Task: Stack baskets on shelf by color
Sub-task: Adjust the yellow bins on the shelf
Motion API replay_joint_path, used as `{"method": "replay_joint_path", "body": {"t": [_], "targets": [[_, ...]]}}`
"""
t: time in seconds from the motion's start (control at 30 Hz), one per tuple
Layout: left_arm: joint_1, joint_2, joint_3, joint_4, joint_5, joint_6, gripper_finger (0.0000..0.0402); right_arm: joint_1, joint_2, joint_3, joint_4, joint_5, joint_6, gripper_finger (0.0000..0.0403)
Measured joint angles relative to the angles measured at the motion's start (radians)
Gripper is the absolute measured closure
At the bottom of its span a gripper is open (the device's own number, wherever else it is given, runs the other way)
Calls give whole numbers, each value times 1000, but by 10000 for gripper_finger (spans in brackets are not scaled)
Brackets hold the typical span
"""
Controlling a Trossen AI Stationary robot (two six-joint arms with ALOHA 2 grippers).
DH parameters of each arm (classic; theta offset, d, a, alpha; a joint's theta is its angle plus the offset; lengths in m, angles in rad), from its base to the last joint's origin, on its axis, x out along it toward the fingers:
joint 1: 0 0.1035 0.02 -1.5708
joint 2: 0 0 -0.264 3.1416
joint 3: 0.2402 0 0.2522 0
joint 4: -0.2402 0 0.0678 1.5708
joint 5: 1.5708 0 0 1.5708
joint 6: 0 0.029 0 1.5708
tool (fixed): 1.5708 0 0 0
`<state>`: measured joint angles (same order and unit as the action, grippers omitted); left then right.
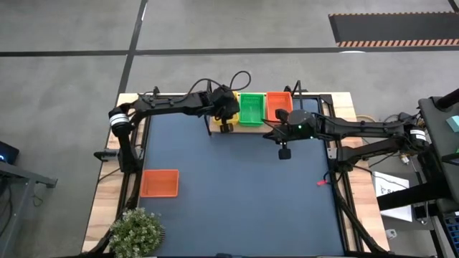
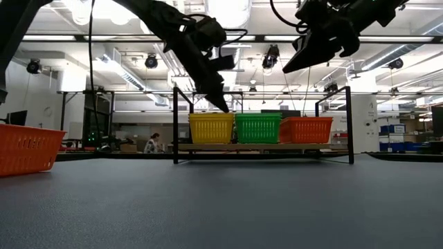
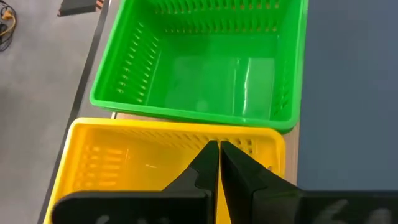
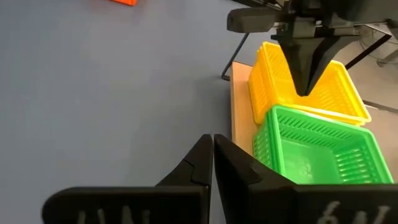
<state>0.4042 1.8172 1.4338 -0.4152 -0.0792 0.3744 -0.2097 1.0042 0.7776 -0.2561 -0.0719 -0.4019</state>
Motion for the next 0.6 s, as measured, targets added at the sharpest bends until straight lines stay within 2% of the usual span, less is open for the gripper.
{"method": "replay_joint_path", "body": {"t": [0.6], "targets": [[-7,-3,-24,-103,3,33,402,0,7,0,-3,-4,1,394]]}}
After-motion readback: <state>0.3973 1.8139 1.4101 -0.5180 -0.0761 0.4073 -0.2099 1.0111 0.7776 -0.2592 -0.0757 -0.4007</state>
